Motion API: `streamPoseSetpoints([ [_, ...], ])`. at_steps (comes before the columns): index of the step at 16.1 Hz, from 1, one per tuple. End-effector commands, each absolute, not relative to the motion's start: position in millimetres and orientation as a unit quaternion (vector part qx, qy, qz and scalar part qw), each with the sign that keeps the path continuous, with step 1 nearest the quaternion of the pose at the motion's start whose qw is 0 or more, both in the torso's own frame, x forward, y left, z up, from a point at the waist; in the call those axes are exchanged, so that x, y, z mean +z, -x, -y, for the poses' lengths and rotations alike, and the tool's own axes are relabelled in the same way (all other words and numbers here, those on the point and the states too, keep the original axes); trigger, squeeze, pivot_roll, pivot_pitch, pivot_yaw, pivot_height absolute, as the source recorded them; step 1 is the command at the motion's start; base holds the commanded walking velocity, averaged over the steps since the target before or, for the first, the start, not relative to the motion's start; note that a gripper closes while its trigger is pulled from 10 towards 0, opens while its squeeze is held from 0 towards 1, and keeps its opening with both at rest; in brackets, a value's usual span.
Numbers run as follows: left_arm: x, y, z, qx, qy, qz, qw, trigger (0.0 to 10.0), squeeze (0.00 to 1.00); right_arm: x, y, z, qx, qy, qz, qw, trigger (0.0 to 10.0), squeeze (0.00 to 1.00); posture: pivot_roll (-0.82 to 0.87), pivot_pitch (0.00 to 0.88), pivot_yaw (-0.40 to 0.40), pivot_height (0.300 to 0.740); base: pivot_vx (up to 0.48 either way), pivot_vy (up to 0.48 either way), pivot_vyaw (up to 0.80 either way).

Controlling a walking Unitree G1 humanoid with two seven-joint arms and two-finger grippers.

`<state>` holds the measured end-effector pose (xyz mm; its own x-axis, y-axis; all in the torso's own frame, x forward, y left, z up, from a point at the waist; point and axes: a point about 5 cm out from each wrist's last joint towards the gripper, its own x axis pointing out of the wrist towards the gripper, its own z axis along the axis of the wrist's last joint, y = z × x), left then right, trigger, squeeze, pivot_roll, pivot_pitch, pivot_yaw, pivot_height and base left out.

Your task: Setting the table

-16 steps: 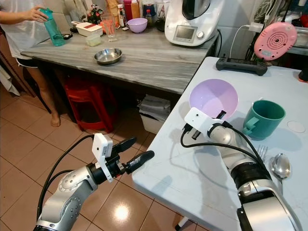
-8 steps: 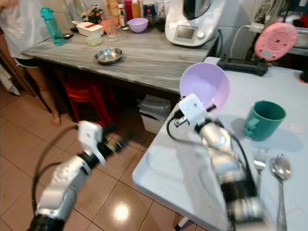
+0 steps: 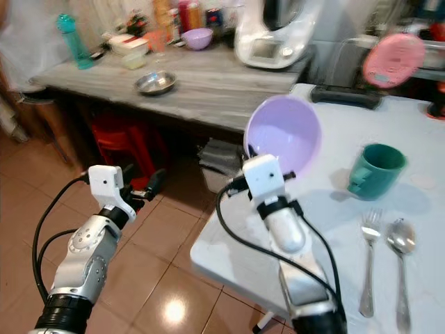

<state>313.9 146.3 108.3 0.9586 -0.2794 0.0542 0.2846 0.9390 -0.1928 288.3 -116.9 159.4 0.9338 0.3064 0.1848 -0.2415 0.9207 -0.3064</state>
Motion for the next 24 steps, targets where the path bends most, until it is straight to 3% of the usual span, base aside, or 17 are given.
streamPoseSetpoints([
  [1, 112.6, -317.5, -147.6, -0.139, 0.096, 0.022, 0.985, 10.0, 0.00, 166.2, -285.6, 116.8, 0.134, 0.139, 0.126, 0.973, 10.0, 0.00, -0.06, 0.005, 0.118, 0.740, 0.000, 0.000, -0.80],
  [21, 110.4, -320.4, -150.6, -0.140, 0.096, 0.029, 0.985, 10.0, 0.00, 167.7, -280.3, 115.3, 0.137, 0.145, 0.135, 0.971, 10.0, 0.00, -0.05, 0.000, 0.120, 0.740, 0.000, 0.361, -0.57],
  [24, 110.5, -321.2, -152.0, -0.136, 0.094, 0.031, 0.986, 10.0, 0.00, 168.5, -280.7, 114.5, 0.138, 0.144, 0.140, 0.970, 10.0, 0.00, -0.05, 0.000, 0.119, 0.740, 0.000, 0.395, 0.00],
])
